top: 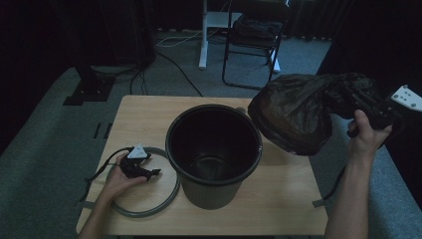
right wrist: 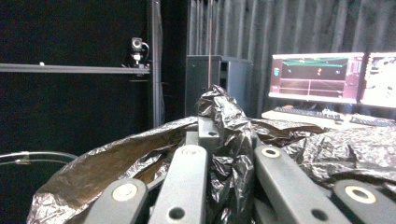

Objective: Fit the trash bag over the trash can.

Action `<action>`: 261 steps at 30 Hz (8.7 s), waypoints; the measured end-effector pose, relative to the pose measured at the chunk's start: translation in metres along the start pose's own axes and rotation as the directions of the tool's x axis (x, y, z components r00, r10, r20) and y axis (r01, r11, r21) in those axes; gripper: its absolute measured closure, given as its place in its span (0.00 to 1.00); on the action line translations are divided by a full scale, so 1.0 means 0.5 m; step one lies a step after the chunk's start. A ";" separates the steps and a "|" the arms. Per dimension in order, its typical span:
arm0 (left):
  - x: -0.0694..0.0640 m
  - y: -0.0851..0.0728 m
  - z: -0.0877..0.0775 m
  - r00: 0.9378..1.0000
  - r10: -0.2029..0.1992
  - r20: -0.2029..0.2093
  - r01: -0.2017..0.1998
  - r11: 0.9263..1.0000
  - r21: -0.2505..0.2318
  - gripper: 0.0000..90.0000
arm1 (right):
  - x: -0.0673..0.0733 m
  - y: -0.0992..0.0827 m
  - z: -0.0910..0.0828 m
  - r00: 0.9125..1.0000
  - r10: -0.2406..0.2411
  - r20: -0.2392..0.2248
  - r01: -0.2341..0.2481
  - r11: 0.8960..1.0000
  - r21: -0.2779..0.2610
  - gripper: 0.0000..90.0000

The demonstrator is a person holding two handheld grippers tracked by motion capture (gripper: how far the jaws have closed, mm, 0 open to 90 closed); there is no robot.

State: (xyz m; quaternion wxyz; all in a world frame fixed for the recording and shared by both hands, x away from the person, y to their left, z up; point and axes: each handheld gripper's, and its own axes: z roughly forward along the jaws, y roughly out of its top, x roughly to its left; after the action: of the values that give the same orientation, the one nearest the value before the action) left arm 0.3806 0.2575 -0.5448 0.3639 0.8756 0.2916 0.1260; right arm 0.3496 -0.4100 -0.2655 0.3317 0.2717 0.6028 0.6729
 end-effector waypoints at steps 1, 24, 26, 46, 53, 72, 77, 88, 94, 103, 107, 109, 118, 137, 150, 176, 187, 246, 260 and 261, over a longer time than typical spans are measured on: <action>0.000 0.000 0.000 1.000 0.000 0.000 0.000 1.000 0.000 0.22 | 0.001 0.003 -0.001 1.000 -0.004 0.001 0.004 1.000 -0.002 0.97; 0.000 0.000 0.000 1.000 0.000 0.000 0.000 1.000 0.000 0.21 | 0.043 0.041 0.006 0.995 -0.024 -0.097 0.016 0.997 -0.080 0.97; 0.000 0.000 0.000 1.000 0.000 0.000 0.000 1.000 0.000 0.22 | 0.049 0.044 0.011 0.994 -0.031 -0.109 0.022 0.996 -0.083 0.97; -0.001 0.000 0.000 1.000 0.000 0.000 0.000 1.000 0.001 0.22 | 0.112 0.051 0.059 0.974 -0.059 -0.218 0.033 0.992 -0.121 0.97; -0.001 0.000 0.000 1.000 0.000 0.000 0.000 1.000 0.002 0.22 | 0.128 0.048 0.074 0.967 -0.056 -0.250 0.026 0.992 -0.124 0.97; -0.001 0.000 -0.001 1.000 0.000 0.000 0.000 1.000 0.002 0.22 | 0.163 0.055 0.108 0.944 -0.064 -0.324 0.019 0.990 -0.140 0.97; -0.001 0.000 -0.001 1.000 0.000 0.000 0.000 1.000 0.002 0.22 | 0.172 0.058 0.114 0.937 -0.067 -0.343 0.016 0.988 -0.151 0.97; -0.001 0.000 -0.001 1.000 0.001 -0.001 -0.001 1.000 0.002 0.22 | 0.201 0.063 0.143 0.922 -0.082 -0.378 0.025 0.988 -0.155 0.97; -0.001 0.000 -0.001 1.000 0.001 0.000 -0.001 1.000 0.001 0.22 | 0.216 0.063 0.162 0.912 -0.083 -0.402 0.024 0.989 -0.149 0.97; -0.001 -0.001 -0.001 1.000 0.001 0.001 -0.001 1.000 0.001 0.22 | 0.242 0.065 0.182 0.891 -0.089 -0.444 0.026 0.989 -0.147 0.97; -0.001 -0.001 -0.001 1.000 0.001 0.001 -0.001 1.000 0.001 0.22 | 0.251 0.066 0.188 0.885 -0.094 -0.456 0.032 0.989 -0.142 0.97; -0.001 -0.001 -0.001 1.000 0.001 0.001 -0.001 1.000 0.001 0.22 | 0.259 0.067 0.195 0.879 -0.097 -0.468 0.035 0.990 -0.140 0.97; -0.002 -0.001 -0.001 1.000 0.001 0.001 -0.001 1.000 0.001 0.22 | 0.275 0.065 0.212 0.863 -0.089 -0.497 0.026 0.991 -0.133 0.97; -0.003 -0.001 -0.001 1.000 0.001 0.001 -0.001 1.000 -0.001 0.22 | 0.309 0.066 0.243 0.832 -0.097 -0.547 0.033 0.991 -0.126 0.97; -0.003 -0.001 -0.001 1.000 0.001 0.001 -0.001 1.000 -0.001 0.22 | 0.325 0.057 0.250 0.818 -0.100 -0.567 0.051 0.993 -0.103 0.96; -0.003 -0.001 -0.001 1.000 0.002 0.001 -0.002 1.000 -0.001 0.21 | 0.345 0.027 0.255 0.793 -0.096 -0.602 0.083 0.995 -0.051 0.94; -0.003 -0.001 -0.001 1.000 0.002 0.001 -0.002 1.000 0.000 0.22 | 0.349 0.020 0.260 0.776 -0.102 -0.623 0.106 0.994 -0.031 0.82; -0.003 -0.001 -0.001 1.000 0.003 0.001 -0.003 1.000 -0.001 0.22 | 0.215 0.014 0.202 0.944 -0.070 -0.324 0.089 0.995 0.044 0.60; -0.002 -0.001 -0.001 1.000 0.003 0.001 -0.003 1.000 0.000 0.22 | 0.171 -0.029 0.194 0.978 -0.076 -0.194 0.101 0.987 0.128 0.60; -0.002 -0.001 -0.001 1.000 0.003 0.002 -0.003 1.000 0.000 0.22 | 0.168 -0.034 0.193 0.980 -0.075 -0.186 0.102 0.986 0.135 0.60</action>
State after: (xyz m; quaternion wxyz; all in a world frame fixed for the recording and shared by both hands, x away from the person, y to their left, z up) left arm 0.3791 0.2575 -0.5448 0.3639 0.8762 0.2899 0.1260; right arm 0.3723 -0.2832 -0.2732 0.2851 0.2060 0.6888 0.6339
